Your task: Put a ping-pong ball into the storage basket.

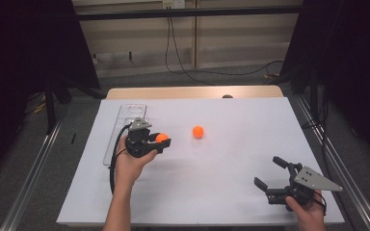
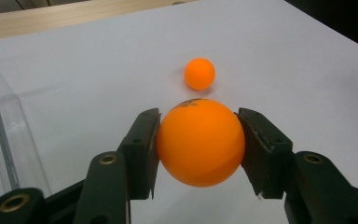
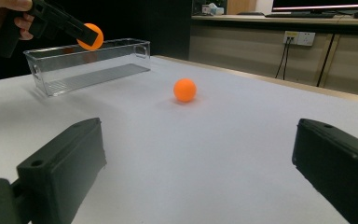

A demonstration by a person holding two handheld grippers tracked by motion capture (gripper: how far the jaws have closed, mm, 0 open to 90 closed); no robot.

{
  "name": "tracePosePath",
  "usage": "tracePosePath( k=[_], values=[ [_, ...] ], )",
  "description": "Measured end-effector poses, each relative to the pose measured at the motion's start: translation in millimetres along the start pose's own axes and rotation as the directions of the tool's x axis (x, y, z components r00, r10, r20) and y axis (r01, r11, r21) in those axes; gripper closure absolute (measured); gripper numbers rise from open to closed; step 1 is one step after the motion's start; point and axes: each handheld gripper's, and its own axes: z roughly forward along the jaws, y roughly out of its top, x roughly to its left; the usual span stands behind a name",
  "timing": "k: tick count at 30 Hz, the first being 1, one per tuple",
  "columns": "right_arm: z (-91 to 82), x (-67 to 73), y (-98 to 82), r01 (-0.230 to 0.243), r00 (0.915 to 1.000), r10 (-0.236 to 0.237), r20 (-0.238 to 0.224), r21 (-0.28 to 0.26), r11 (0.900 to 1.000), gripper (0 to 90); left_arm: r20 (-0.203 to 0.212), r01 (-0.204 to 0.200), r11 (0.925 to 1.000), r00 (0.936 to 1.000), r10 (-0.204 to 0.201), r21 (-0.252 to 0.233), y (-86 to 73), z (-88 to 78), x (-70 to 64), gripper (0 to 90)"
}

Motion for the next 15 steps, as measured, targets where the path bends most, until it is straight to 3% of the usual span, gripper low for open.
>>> tracePosePath(
  k=[15],
  values=[
    [0.1,0.0,0.0,0.001,1.0,-0.001,0.0,0.001,1.0,2.0,-0.023,0.011,0.9999,0.9997,-0.011,-0.006,-0.7,-6.0,5.7,50.5]
  ],
)
